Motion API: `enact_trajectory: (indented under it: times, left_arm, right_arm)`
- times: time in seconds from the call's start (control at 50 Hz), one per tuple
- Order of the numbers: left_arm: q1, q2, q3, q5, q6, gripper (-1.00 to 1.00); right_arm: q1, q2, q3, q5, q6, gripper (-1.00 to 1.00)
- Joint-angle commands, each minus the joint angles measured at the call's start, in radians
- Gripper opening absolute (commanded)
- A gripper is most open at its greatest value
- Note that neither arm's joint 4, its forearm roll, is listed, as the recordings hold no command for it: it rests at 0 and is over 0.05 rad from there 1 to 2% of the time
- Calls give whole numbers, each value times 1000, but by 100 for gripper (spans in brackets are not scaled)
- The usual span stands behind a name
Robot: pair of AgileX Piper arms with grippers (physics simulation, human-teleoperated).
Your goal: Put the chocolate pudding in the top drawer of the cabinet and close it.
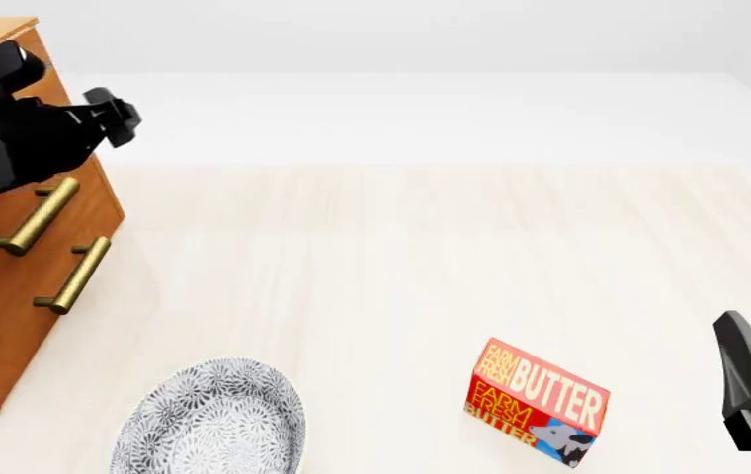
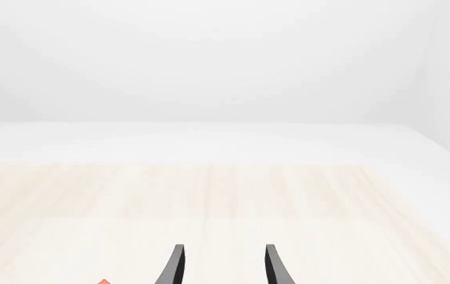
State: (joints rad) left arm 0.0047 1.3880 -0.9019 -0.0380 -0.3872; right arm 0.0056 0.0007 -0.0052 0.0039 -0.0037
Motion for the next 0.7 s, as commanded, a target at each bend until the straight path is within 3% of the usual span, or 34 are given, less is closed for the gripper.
enact_trajectory:
  times: [0.02, 0.7]
  left_arm:
    - [29, -11, 10, -1, 16, 100]
    - [74, -87, 30, 32, 59, 100]
  right_arm:
    - [0, 0, 0, 0, 0, 100]
    - [0, 0, 0, 0, 0, 100]
